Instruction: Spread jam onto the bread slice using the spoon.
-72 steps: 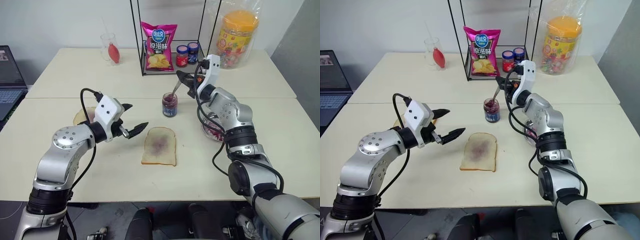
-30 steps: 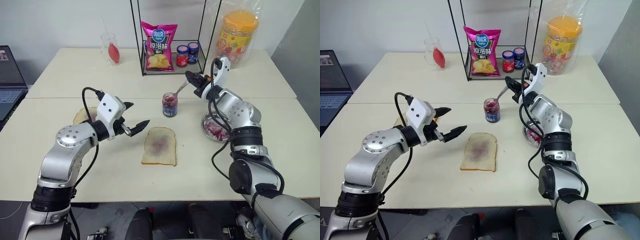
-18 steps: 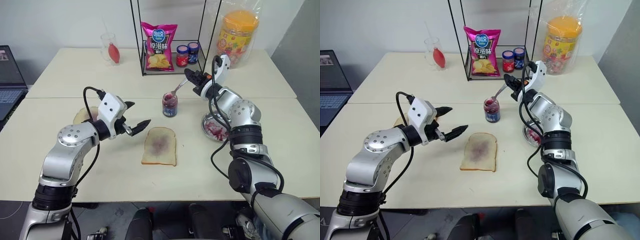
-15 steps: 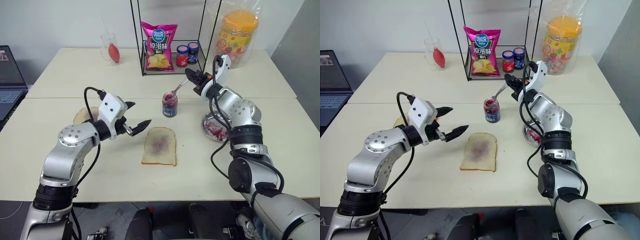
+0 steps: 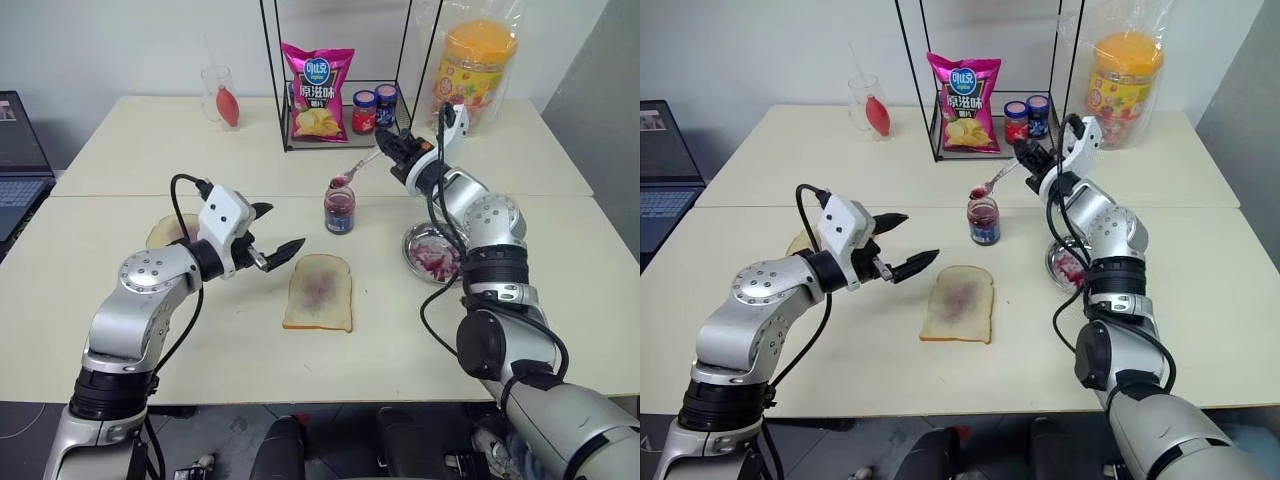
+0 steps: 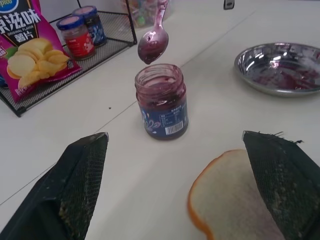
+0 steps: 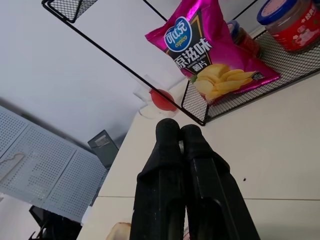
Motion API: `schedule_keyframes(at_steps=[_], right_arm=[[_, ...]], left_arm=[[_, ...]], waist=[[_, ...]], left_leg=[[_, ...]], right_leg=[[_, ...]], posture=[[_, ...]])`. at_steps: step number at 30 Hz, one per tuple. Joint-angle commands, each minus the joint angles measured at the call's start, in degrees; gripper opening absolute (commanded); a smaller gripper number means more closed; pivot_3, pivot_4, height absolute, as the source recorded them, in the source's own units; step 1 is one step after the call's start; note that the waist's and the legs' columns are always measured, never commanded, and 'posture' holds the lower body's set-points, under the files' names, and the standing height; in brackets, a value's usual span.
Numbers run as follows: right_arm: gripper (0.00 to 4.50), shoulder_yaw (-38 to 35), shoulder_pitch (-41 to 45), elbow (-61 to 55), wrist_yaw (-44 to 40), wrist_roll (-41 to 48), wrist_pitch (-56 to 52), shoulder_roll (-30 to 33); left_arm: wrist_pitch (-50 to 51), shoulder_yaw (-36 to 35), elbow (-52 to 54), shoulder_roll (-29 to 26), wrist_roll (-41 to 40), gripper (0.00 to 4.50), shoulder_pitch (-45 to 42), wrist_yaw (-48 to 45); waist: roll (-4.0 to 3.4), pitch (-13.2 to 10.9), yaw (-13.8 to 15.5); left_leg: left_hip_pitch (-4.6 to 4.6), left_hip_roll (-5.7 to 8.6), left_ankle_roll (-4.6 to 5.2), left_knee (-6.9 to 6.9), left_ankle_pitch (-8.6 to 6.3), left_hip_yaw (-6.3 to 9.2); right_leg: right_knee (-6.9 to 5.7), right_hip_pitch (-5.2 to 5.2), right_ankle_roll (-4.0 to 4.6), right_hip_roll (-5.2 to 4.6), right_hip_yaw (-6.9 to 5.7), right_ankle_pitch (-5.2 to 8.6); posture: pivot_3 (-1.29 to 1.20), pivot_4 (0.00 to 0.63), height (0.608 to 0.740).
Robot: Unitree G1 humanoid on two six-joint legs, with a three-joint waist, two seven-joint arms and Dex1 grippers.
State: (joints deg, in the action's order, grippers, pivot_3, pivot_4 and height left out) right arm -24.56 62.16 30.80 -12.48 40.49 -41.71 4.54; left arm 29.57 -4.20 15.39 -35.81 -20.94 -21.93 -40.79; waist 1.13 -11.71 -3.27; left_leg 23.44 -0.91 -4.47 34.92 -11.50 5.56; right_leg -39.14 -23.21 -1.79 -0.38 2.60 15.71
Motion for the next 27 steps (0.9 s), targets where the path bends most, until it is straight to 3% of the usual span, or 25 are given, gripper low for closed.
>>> schedule_keyframes(at_steps=[1,5,9,14,22,27], right_arm=[[0.02,-0.1,1.2,-9.5,0.4,5.0,-4.9,0.3],[0.02,0.6,-0.7,-19.3,2.3,9.7,-11.5,0.0],[0.02,3.7,-6.0,-31.9,4.2,15.0,-19.4,0.0],[0.02,8.1,-14.3,-41.9,6.0,17.2,-22.4,-1.9],[0.02,22.5,-27.2,-48.3,1.2,8.5,-16.1,-1.7],[0.02,33.0,-29.7,-42.8,-5.3,-4.5,-3.6,1.2]], left_arm=[[-1.0,-3.7,3.3,-0.6,-3.2,4.50,0.1,-1.0],[-0.8,-6.4,5.1,-2.9,-4.3,4.50,3.6,-2.6],[-3.0,-8.2,7.8,-9.0,-2.8,4.50,12.4,-7.7],[-6.0,-11.3,10.4,-12.0,-3.0,4.50,22.6,-11.9],[-7.6,-11.3,15.8,-9.9,-4.1,4.50,31.3,-11.4],[-8.7,-7.9,16.2,-8.8,-2.7,4.50,31.5,-11.0]], waist=[[0.00,0.0,0.0],[0.00,0.0,0.0],[-0.01,0.0,-0.2],[-0.01,0.0,-0.1],[0.04,0.0,0.1],[0.07,0.1,0.0]], left_leg=[[0.01,0.00,0.00,0.00,0.00,0.00],[0.05,0.00,0.00,0.00,0.00,0.03],[0.07,-0.08,0.01,-0.04,-0.01,0.05],[0.07,-0.07,0.01,-0.05,-0.01,0.09],[0.03,-0.14,0.02,0.03,0.01,0.08],[-0.07,-0.44,0.01,0.05,0.01,-0.10]], right_leg=[[0.00,0.00,0.00,0.00,0.00,0.00],[0.00,-0.03,0.00,0.00,-0.03,0.00],[0.02,-0.07,0.01,0.02,-0.04,0.01],[0.04,-0.04,0.05,0.03,-0.07,0.03],[0.07,-0.01,-0.03,0.09,-0.06,0.13],[0.10,-0.02,0.01,0.34,0.00,0.05]], posture=[[0.00,0.150,0.740],[0.00,0.150,0.740],[0.00,0.150,0.740],[0.00,0.150,0.740],[0.00,0.150,0.740],[0.00,0.150,0.740]])
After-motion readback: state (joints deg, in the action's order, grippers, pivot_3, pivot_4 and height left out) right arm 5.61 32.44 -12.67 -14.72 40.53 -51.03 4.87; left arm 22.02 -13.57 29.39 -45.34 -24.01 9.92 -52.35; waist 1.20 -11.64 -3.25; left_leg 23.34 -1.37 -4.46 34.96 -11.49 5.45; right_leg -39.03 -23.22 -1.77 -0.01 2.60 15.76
